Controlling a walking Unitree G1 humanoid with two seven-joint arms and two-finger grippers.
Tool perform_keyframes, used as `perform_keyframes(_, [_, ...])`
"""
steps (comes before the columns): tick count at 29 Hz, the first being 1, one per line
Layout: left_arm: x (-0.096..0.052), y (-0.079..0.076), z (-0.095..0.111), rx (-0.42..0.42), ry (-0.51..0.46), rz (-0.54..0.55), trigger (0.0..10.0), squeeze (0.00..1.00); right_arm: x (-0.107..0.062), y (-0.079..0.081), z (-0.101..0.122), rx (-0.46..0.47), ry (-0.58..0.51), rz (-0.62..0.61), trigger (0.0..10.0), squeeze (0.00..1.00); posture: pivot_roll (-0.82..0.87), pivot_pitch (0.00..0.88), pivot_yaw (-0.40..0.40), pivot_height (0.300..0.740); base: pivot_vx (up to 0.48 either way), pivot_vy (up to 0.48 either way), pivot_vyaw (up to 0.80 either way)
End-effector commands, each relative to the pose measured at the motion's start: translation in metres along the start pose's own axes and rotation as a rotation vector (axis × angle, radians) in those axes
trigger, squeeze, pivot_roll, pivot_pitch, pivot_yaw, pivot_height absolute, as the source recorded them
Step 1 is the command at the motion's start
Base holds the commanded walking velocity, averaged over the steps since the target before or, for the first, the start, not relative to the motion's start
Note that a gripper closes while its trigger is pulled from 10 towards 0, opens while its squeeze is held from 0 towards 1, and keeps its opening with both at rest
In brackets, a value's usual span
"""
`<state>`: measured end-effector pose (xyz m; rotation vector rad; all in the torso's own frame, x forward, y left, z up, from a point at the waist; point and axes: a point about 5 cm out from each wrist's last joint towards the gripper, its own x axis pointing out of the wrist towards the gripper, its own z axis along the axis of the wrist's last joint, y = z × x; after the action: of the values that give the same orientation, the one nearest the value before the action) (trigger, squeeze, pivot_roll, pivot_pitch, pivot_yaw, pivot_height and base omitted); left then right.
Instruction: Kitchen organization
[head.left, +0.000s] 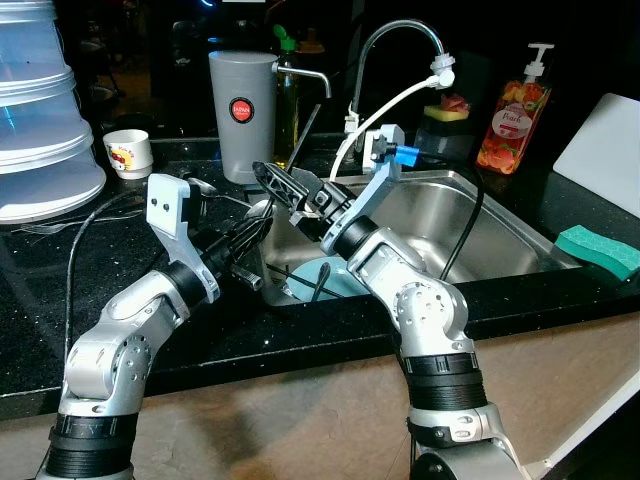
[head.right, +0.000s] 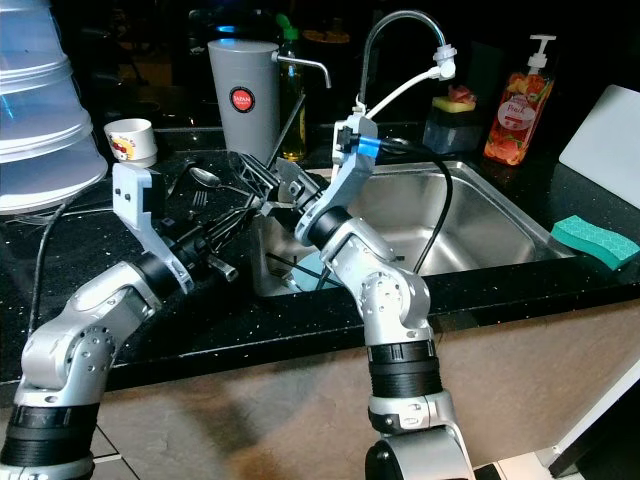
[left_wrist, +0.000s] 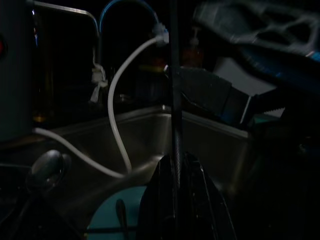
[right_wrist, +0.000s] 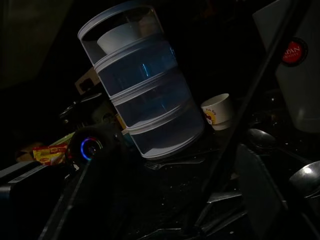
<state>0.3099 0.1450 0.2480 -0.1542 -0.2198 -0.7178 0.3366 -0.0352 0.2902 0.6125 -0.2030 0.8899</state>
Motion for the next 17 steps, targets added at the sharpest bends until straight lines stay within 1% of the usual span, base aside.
perform_keyframes(1, [0.0004,-0.0028,-0.0069,-0.008,0.038,-0.006,0.0,0.0,0.0056,0.0187,-0.0088,0.058,0.004,0.09,0.0,0.0,0.02,0.0,-0.009,0.74,0.0,0.0,0.0])
perform_keyframes(9, [0.0018,-0.0032,-0.0081,-0.006,0.052,-0.01,0.0,0.0,0.004,0.0164,-0.0098,0.065,0.016,0.089,0.0,0.0,0.02,0.0,-0.011,0.74,0.0,0.0,0.0])
perform_keyframes(17, [0.0001,-0.0049,-0.0119,-0.011,0.079,-0.022,0.0,0.0,0.0027,0.0149,-0.0109,0.068,0.016,0.083,0.0,0.0,0.02,0.0,-0.011,0.74,0.0,0.0,0.0])
